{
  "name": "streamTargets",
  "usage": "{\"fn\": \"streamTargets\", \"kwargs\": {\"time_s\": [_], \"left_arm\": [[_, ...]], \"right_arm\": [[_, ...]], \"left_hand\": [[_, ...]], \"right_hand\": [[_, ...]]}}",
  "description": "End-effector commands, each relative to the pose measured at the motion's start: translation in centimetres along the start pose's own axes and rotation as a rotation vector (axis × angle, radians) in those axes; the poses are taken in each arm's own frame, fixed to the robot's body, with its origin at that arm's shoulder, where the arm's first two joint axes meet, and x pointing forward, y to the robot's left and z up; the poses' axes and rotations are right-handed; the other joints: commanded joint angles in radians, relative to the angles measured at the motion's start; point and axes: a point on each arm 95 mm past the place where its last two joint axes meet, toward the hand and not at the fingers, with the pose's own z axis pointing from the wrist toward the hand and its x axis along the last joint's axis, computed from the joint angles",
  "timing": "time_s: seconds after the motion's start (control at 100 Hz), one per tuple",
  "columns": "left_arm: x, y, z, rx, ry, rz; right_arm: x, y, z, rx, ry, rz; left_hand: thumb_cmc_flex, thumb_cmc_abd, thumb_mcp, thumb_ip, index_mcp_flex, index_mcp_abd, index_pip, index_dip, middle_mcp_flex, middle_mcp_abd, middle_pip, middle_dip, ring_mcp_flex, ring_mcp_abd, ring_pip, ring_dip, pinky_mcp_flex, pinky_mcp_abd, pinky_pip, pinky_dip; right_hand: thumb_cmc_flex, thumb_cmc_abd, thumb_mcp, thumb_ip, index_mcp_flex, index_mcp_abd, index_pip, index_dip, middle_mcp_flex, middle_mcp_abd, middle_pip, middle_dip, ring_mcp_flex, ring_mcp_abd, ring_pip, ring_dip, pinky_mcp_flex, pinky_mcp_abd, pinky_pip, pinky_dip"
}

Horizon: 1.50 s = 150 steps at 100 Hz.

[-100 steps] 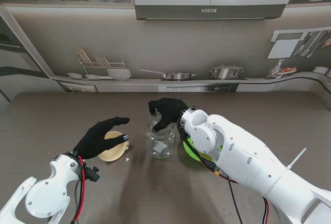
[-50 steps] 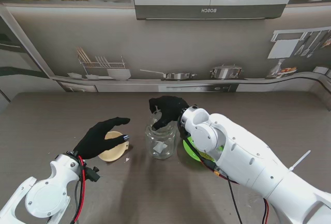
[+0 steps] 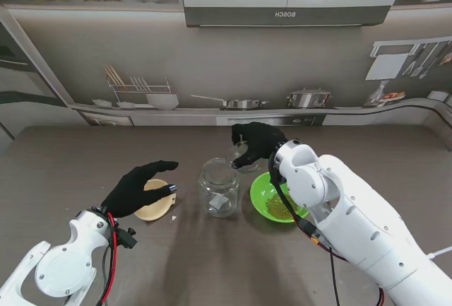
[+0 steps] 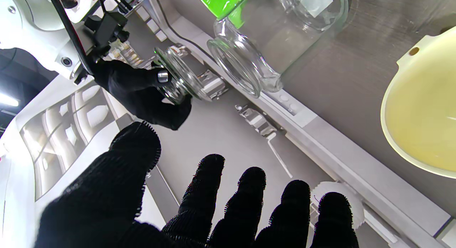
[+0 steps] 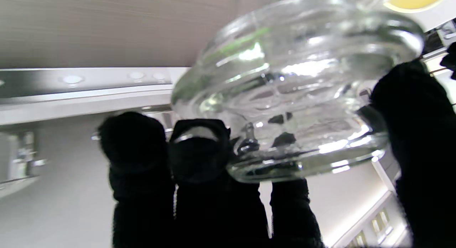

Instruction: Pour mung beans into a glass jar with a funnel

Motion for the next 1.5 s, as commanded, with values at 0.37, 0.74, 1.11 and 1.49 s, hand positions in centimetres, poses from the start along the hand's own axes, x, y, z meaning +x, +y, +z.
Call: {"fn": "streamTargets", "kwargs": {"time_s": [0.37, 0.74, 1.11, 1.49], "left_arm": [[0.0, 0.6, 0.3, -0.037, -0.006, -0.005], [0.0, 0.8, 0.5, -0.048, -0.01, -0.005], [-0.1, 1.1, 0.7, -0.062, -0.015, -0.005], [-0.1, 1.2, 0.8, -0.067, -0.023, -0.007]], "right_arm": [[-7.6, 0.1, -6.4, 0.023, -0.203, -0.068], [-13.5, -2.6, -10.6, 0.072, -0.372, -0.105], [-17.8, -7.0, -13.0, 0.134, -0.467, -0.124], [-20.2, -10.4, -13.3, 0.139, -0.474, -0.173]], "left_hand": [[0.001, 0.017, -0.017, 0.037, 0.012, -0.002, -0.002, -0.001, -0.003, -0.004, -0.009, -0.006, -0.009, -0.004, -0.007, -0.008, -0.006, -0.005, -0.018, 0.012], [0.002, 0.017, -0.018, 0.037, 0.007, -0.001, -0.004, -0.001, -0.003, -0.001, -0.009, -0.005, -0.011, -0.003, -0.008, -0.008, -0.007, -0.005, -0.018, 0.013], [0.002, 0.021, -0.019, 0.037, 0.006, 0.0, -0.004, -0.001, -0.006, -0.003, -0.01, -0.005, -0.011, -0.005, -0.008, -0.008, -0.008, -0.006, -0.018, 0.013], [0.003, 0.025, -0.021, 0.038, 0.011, -0.002, -0.002, 0.0, -0.006, -0.002, -0.01, -0.006, -0.011, -0.005, -0.008, -0.008, -0.008, -0.006, -0.018, 0.014]], "right_hand": [[0.398, 0.085, 0.213, 0.096, 0.078, 0.011, 0.229, 0.025, 0.086, -0.106, 0.057, -0.046, 0.069, -0.226, 0.067, 0.015, 0.013, -0.022, 0.042, -0.007], [0.396, 0.083, 0.216, 0.096, 0.078, 0.011, 0.229, 0.025, 0.086, -0.106, 0.057, -0.046, 0.067, -0.216, 0.052, 0.003, -0.014, -0.011, 0.027, -0.004], [0.395, 0.079, 0.223, 0.092, 0.078, 0.011, 0.229, 0.025, 0.088, -0.107, 0.058, -0.044, 0.067, -0.201, 0.028, -0.012, -0.031, -0.005, 0.015, -0.002], [0.354, 0.075, 0.234, 0.078, 0.096, -0.045, 0.203, 0.027, 0.092, -0.142, 0.025, -0.084, 0.031, -0.131, -0.179, -0.094, -0.153, 0.015, -0.035, -0.002]]}}
